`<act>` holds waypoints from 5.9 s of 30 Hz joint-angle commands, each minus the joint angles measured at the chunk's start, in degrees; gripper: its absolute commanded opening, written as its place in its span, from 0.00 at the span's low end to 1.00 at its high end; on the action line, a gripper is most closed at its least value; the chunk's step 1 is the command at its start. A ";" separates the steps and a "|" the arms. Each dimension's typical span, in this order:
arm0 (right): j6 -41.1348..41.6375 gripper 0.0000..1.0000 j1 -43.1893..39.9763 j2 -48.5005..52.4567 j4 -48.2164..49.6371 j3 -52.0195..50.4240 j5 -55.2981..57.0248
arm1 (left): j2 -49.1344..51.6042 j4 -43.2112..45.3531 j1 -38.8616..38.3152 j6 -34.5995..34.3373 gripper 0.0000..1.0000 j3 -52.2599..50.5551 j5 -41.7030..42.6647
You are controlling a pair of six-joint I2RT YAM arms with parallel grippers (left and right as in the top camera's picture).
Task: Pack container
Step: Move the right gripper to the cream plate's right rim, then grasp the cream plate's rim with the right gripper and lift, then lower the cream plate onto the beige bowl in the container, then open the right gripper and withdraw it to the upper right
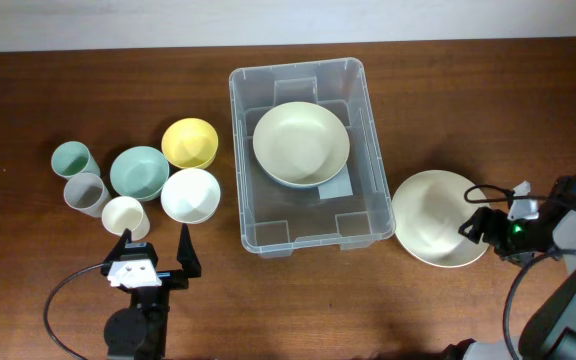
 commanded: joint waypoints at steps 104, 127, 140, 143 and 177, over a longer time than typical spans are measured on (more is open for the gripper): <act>6.16 0.04 52.46 26.08 -4.61 59.47 14.78 | -0.28 -0.04 0.24 0.94 1.00 -0.28 0.57; 6.16 0.66 52.48 26.16 -10.56 59.47 14.71 | -0.28 -0.04 0.24 0.94 1.00 -0.28 0.57; 10.99 0.66 45.94 26.08 -10.19 72.15 19.50 | -0.28 -0.04 0.24 0.94 1.00 -0.28 0.57; 13.09 0.66 40.72 26.08 -15.28 76.63 22.62 | -0.28 -0.04 0.24 0.94 1.00 -0.28 0.57; 13.42 0.99 13.60 26.10 -28.04 78.73 20.92 | -0.28 -0.04 0.24 0.94 1.00 -0.28 0.57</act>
